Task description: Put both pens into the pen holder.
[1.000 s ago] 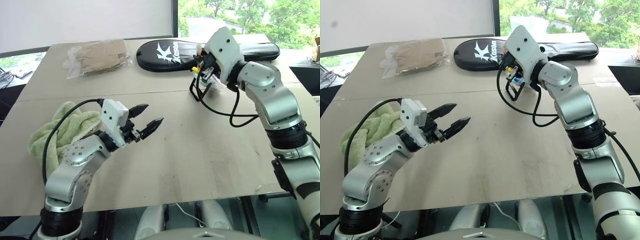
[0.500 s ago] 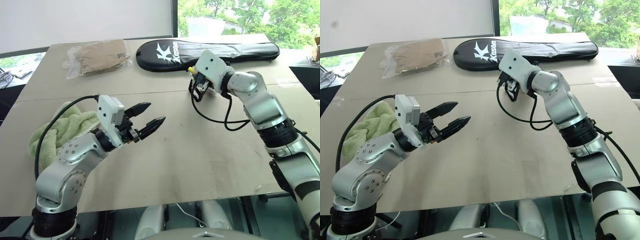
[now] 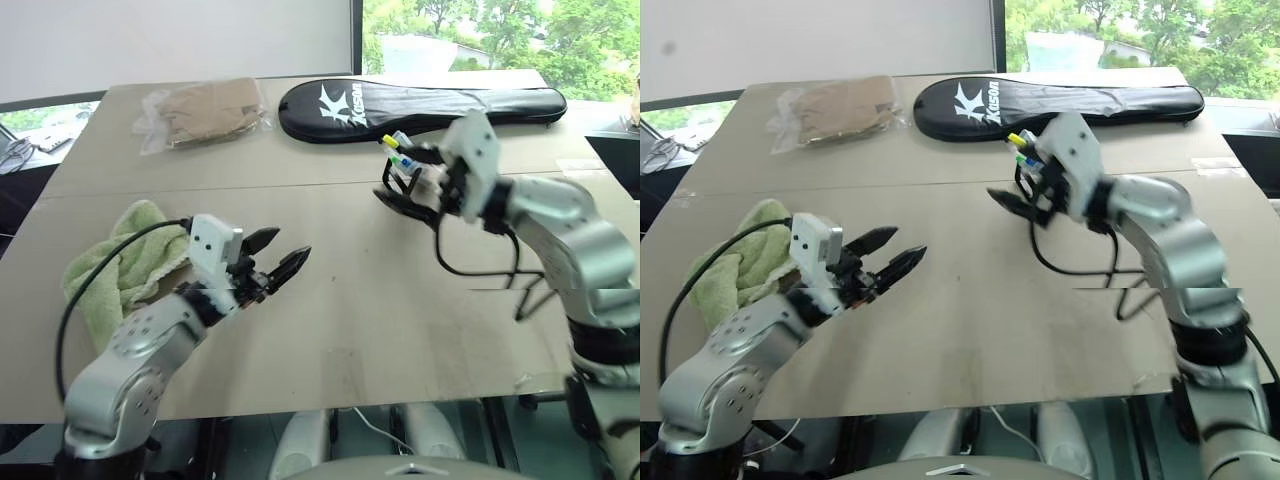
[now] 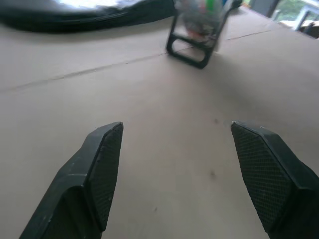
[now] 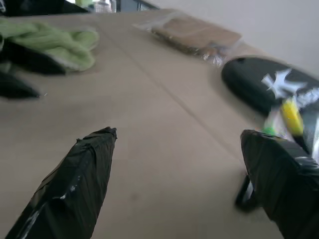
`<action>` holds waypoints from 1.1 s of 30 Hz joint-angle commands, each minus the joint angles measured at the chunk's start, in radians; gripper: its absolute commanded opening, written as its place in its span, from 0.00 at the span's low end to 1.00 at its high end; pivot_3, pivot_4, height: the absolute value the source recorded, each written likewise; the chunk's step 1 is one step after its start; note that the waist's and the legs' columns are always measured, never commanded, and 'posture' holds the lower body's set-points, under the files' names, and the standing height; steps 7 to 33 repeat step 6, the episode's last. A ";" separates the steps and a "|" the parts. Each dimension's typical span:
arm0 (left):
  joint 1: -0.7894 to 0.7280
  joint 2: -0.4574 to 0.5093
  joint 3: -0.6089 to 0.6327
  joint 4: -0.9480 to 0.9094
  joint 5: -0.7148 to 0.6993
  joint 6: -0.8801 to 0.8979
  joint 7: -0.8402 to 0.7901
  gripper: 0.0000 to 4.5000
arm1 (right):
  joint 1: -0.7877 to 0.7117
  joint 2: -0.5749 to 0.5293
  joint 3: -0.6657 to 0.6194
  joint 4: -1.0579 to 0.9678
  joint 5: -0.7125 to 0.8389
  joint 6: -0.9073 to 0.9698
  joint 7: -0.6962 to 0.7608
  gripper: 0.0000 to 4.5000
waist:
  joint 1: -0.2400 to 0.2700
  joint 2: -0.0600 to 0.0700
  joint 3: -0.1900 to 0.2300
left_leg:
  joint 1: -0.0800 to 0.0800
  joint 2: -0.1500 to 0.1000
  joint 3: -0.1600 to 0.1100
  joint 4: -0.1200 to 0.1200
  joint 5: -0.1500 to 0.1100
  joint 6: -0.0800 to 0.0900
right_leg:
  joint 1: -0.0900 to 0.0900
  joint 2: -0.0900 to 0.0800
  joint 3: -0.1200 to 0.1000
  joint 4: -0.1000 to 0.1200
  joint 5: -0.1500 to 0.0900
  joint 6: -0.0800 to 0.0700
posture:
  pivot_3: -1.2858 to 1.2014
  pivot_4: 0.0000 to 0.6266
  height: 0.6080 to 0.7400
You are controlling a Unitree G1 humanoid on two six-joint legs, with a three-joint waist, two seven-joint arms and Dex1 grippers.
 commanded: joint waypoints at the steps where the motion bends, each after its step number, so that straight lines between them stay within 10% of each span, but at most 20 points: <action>1: 0.040 -0.010 0.067 -0.054 -0.018 -0.019 0.015 0.79 | 0.120 -0.051 -0.055 -0.074 -0.017 -0.057 -0.006 0.94 | 0.002 0.000 0.001 | 0.000 0.000 0.001 0.000 0.000 0.000 | 0.000 0.000 0.000 0.000 0.000 0.000 | 0.52 0.24 1.00; 33: 0.106 -0.002 0.098 -0.066 0.004 -0.049 -0.007 0.79 | 0.217 -0.050 -0.093 -0.076 -0.015 -0.098 -0.053 0.94 | -0.008 0.001 0.001 | 0.010 0.001 0.004 0.001 -0.001 0.002 | 0.005 0.002 0.004 0.005 0.000 0.000 | 0.52 0.24 1.00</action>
